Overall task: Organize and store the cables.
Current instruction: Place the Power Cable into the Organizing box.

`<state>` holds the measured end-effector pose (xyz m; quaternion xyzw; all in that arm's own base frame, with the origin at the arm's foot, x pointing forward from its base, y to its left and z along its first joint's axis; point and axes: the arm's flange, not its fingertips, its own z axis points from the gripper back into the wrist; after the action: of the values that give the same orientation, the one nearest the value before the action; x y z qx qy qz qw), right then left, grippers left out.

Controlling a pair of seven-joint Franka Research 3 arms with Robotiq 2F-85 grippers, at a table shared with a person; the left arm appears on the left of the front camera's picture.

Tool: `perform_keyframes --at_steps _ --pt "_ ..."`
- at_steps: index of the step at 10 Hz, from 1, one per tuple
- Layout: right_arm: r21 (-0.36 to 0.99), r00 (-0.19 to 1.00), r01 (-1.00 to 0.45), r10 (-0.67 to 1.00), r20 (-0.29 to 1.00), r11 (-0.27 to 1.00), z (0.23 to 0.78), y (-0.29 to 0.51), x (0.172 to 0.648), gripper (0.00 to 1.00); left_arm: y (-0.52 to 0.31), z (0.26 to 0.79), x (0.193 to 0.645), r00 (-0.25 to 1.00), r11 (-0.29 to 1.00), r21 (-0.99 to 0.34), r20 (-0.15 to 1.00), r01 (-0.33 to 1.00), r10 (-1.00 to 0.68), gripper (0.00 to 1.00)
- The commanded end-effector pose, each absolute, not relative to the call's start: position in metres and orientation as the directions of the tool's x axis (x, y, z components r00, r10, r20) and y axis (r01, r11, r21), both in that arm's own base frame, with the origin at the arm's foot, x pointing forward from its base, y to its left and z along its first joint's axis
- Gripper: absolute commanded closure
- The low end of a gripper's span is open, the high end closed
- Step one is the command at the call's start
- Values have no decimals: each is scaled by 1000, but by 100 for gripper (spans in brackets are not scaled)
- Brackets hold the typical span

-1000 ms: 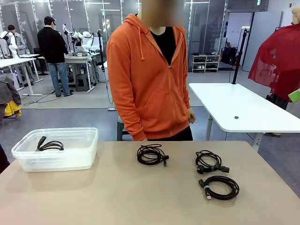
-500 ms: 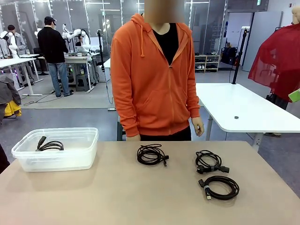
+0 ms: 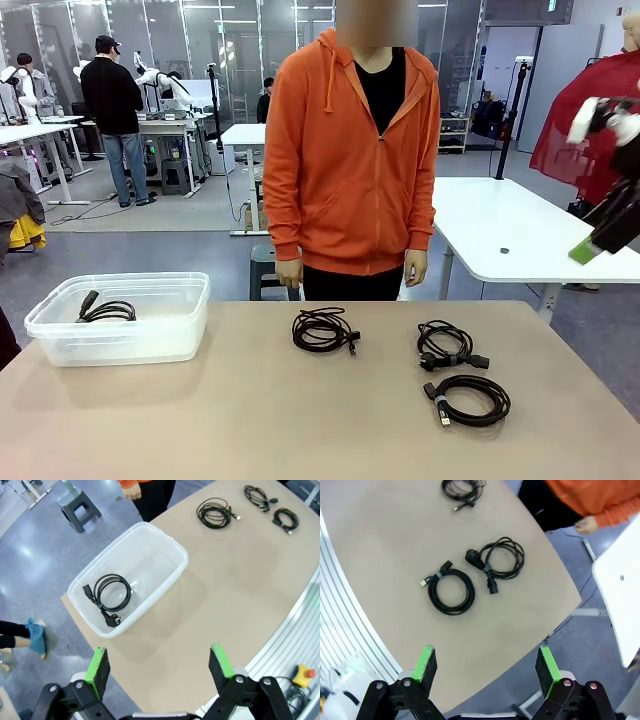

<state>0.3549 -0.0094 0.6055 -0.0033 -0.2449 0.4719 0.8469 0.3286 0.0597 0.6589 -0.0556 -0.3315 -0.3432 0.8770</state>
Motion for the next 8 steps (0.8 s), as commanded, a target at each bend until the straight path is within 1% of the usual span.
perform_keyframes --at_steps 1,2,4,5,7,8 --pt "-274 347 -852 874 340 445 596 -4 377 0 58 660 328 540 755 130 622 643 -567 0" --pt "-242 332 -872 878 344 425 585 5 386 0 58 660 328 540 755 130 622 643 -567 0" --pt "-245 297 -891 899 322 382 557 22 404 0 58 660 328 540 755 130 622 643 -567 0" --pt "-219 301 -898 895 329 382 551 28 407 0 58 660 328 540 755 130 622 643 -567 0" --pt "-227 226 -928 929 294 297 529 41 433 0 58 660 328 540 755 130 622 643 -567 0" --pt "-203 207 -942 937 281 269 520 47 447 0 58 660 328 540 755 130 622 643 -567 0"
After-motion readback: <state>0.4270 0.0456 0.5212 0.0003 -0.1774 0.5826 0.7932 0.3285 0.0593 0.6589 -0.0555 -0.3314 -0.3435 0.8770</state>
